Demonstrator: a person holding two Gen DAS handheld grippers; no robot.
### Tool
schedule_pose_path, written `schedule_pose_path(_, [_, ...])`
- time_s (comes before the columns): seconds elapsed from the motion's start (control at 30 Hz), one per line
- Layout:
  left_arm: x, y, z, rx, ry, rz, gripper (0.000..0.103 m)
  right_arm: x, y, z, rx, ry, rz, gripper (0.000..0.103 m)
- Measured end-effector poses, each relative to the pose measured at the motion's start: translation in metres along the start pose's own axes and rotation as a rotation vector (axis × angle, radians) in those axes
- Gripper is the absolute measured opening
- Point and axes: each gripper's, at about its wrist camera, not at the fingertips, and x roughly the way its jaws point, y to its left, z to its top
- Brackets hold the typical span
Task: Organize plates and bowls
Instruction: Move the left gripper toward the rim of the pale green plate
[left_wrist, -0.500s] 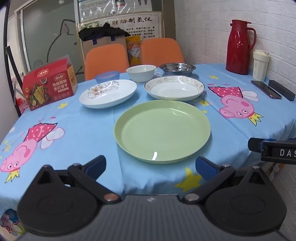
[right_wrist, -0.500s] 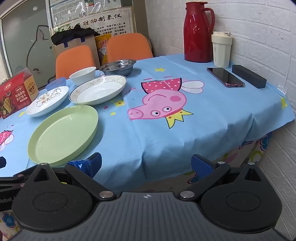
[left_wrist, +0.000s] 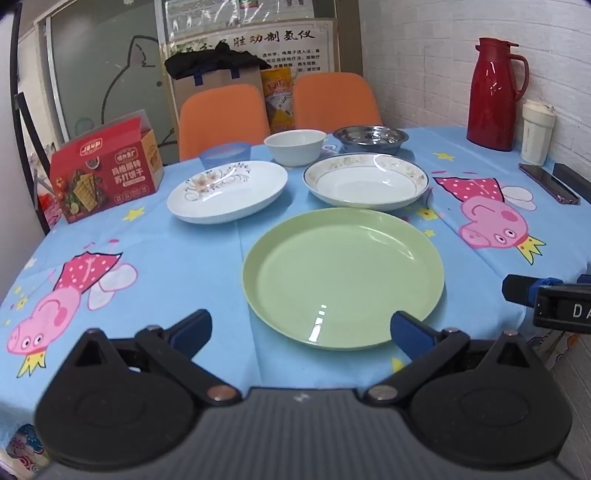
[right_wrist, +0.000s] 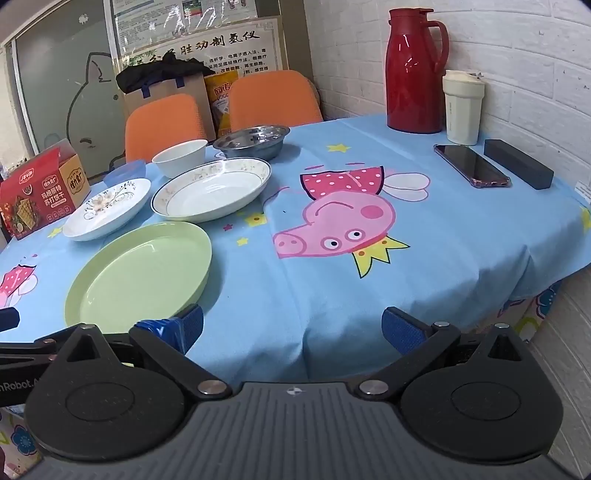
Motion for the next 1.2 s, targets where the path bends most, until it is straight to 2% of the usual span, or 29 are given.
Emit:
schedule_pose_path(0.53, [0.015,0.017,0.016,-0.035,0.019,0.064,0.102,0.023,0.017,0.020,-0.039,0.022,0.067,0.091])
schedule_pose_path(0.7, [0.026,0.018,0.024,-0.040,0.048,0.086,0.102,0.034,0.023,0.026,-0.056,0.030,0.101,0.091])
schedule_pose_path(1.1, [0.063,0.023,0.058,-0.049,0.098,0.275,0.102,0.078,0.022,0.052,-0.127,0.083,0.243,0.091])
schedule_pose_path(1.2, [0.069,0.023,0.063,-0.066,0.109,0.301,0.102,0.089,0.020,0.057,-0.134,0.103,0.283,0.091])
